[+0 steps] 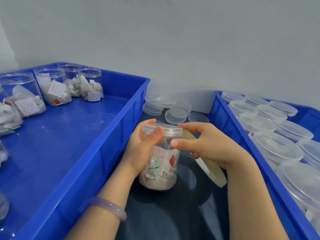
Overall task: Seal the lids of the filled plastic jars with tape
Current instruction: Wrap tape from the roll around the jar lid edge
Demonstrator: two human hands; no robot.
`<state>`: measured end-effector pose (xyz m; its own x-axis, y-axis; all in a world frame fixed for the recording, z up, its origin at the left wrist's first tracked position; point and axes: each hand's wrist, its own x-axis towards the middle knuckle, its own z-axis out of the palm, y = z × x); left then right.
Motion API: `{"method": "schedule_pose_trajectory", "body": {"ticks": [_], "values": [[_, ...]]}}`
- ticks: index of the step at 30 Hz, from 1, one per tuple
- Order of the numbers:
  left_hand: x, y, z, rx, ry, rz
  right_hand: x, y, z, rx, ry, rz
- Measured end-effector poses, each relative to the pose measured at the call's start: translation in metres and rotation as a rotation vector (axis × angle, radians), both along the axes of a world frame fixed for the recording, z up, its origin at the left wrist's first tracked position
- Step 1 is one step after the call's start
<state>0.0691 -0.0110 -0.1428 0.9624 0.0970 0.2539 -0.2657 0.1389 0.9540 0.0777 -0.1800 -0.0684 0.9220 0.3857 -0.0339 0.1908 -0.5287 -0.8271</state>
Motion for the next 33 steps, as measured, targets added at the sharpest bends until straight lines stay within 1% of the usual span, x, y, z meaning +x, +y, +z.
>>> {"method": "schedule_pose_trajectory", "body": {"ticks": [4, 14, 17, 20, 24, 26, 27, 29, 30, 33], "values": [[-0.001, 0.004, -0.003, -0.076, -0.003, -0.033, -0.001, -0.005, 0.004, -0.036, -0.017, 0.050], [-0.002, 0.002, -0.006, -0.057, -0.026, -0.072, 0.000, -0.009, 0.001, -0.015, -0.004, -0.008], [-0.002, 0.001, -0.008, -0.085, -0.034, -0.081, 0.001, -0.011, 0.000, -0.019, 0.015, 0.011], [-0.001, 0.001, -0.009, -0.088, -0.024, -0.075, 0.002, -0.011, -0.004, 0.027, 0.033, 0.030], [-0.001, 0.004, -0.010, -0.123, -0.004, -0.117, 0.004, -0.005, -0.008, 0.087, 0.033, 0.022], [-0.002, 0.003, -0.008, -0.079, 0.003, -0.094, 0.005, -0.003, -0.007, 0.091, 0.032, 0.001], [-0.003, 0.002, -0.006, -0.018, -0.003, -0.046, 0.004, -0.004, -0.007, 0.088, 0.032, -0.012], [-0.002, 0.000, 0.000, 0.094, -0.029, 0.115, 0.005, -0.005, -0.008, 0.078, 0.034, -0.055], [-0.002, -0.001, 0.003, 0.111, -0.025, 0.174, 0.004, -0.005, -0.008, 0.072, 0.032, -0.077], [-0.003, -0.006, 0.012, 0.217, 0.089, 0.177, 0.004, 0.001, -0.007, 0.052, -0.005, -0.099]]}}
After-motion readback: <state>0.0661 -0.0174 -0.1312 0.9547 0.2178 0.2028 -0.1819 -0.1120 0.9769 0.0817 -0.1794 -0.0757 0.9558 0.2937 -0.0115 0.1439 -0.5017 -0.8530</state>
